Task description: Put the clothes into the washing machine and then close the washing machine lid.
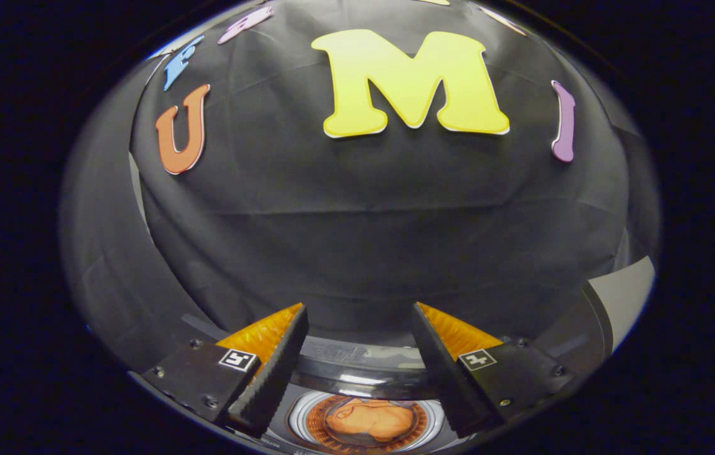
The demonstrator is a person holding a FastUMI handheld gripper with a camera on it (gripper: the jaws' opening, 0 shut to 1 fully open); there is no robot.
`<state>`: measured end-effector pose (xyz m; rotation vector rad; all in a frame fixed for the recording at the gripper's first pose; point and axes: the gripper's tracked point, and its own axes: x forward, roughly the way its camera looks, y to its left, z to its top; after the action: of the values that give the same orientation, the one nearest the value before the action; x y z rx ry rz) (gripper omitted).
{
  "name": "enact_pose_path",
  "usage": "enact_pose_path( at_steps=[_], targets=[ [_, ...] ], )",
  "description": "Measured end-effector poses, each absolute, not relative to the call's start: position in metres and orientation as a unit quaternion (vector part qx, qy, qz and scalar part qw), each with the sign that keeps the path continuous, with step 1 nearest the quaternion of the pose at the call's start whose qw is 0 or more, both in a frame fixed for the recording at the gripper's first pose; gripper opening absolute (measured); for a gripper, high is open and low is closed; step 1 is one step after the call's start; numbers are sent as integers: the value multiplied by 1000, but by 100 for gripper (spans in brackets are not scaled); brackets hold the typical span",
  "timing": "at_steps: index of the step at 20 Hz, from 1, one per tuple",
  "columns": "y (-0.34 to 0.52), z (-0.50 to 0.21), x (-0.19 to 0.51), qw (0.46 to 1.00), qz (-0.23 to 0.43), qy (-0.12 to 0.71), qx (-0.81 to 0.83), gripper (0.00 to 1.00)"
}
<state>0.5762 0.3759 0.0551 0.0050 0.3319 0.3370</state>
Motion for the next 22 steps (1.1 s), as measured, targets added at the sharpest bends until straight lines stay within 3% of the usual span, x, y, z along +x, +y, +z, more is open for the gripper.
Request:
enact_pose_path(
  at_steps=[13, 22],
  targets=[
    [371, 31, 526, 974, 172, 144, 5, 100],
    [346, -35, 460, 971, 160, 175, 7, 100]
  ],
)
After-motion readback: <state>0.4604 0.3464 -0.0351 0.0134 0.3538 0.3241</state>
